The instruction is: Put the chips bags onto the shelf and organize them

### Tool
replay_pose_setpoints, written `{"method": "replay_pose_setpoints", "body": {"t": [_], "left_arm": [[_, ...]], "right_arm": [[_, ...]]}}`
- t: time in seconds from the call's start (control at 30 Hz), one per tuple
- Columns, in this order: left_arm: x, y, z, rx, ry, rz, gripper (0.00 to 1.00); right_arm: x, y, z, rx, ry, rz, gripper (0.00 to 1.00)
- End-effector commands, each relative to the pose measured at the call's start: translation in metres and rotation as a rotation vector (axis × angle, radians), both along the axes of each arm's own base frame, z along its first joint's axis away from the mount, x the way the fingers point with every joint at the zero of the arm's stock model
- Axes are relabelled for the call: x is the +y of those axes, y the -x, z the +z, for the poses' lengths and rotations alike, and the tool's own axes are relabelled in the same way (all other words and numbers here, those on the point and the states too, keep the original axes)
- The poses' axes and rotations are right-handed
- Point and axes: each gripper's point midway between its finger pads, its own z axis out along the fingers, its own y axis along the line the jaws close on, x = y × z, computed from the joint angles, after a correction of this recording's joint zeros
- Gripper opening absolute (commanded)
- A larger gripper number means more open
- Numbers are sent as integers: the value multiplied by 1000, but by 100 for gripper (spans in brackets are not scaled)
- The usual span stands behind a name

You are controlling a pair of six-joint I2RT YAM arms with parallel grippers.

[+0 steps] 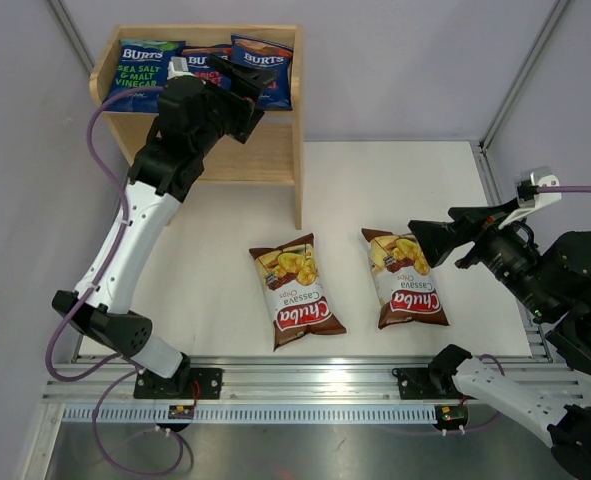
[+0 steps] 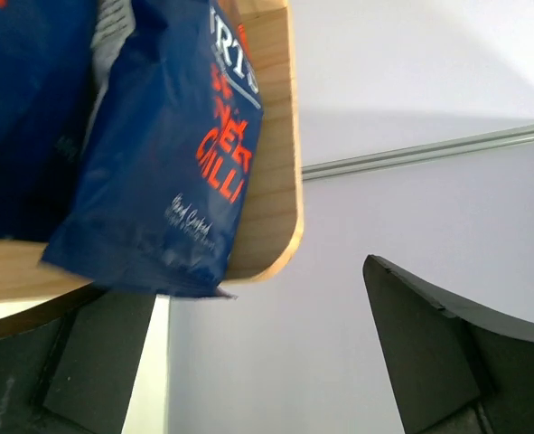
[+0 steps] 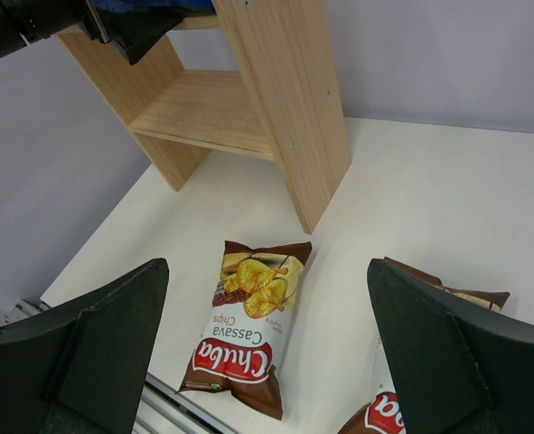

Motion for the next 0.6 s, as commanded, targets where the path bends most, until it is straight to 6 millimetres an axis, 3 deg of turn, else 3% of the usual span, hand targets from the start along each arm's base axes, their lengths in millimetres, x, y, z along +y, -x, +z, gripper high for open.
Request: {"method": "replay_pose_setpoints", "body": {"t": [0.0,0.1,0.17,0.33,0.37,0.43,0.47,0.5,0.57], "left_arm": [[11,11,-17,31,-70,27,99],[21,22,-16,21,-94,45,99],[30,36,-5,-12,-93,55,99],[61,64,-4,-61,-159,127,99],[75,84,13,-121,-169,151,99],[87,100,6,-148,-204,171,99],[96,124,19,-226,-226,160,99],[98,135,20,-265,-245,143,99],[90,150,-2,-317,-342,52,99]], "right_arm": [[5,-4,11,-33,-21,11,100],[5,-4,10,-27,-19,9,100],[7,-5,8,-21,-14,14,99],[15,-10,-3,15,11,30,100],[18,-11,-7,27,19,38,99],[27,-12,-20,59,33,71,99],[31,-14,-25,74,34,83,99],[41,-14,-36,93,39,126,99],[51,-15,-48,118,27,156,99]]}}
